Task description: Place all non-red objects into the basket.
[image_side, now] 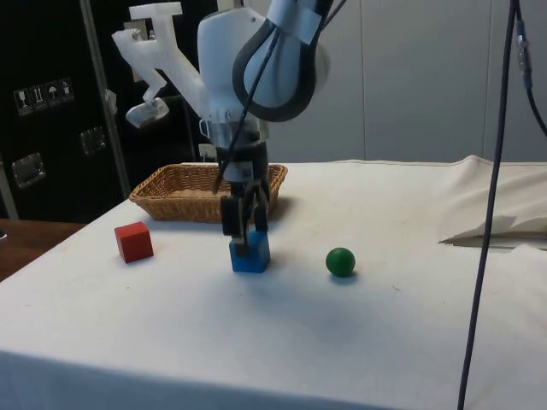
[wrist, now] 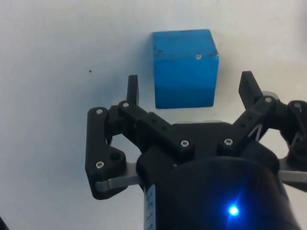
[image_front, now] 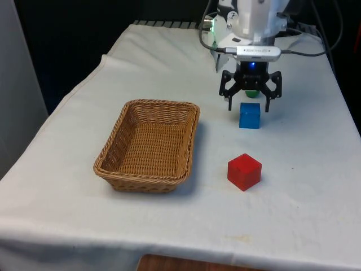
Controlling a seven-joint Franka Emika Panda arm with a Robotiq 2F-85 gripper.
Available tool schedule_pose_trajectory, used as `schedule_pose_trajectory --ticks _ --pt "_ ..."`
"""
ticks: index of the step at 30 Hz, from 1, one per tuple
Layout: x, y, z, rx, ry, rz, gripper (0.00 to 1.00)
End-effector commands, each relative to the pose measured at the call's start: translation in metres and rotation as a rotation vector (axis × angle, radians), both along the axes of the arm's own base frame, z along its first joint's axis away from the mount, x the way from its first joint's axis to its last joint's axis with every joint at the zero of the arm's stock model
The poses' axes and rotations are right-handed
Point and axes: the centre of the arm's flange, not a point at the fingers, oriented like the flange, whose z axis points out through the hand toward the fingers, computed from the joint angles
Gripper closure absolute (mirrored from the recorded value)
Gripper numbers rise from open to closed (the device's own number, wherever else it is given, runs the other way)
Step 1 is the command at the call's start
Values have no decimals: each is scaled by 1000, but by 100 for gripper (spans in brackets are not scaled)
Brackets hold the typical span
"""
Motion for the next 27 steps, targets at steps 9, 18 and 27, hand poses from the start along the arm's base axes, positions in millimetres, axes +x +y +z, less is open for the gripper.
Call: schedule_pose_trajectory --ticks 9,18,27 --pt "4 1 -10 26 4 -9 10" --pt "4 1 -11 23 5 -9 100" --pt "4 0 -8 20 6 -12 99"
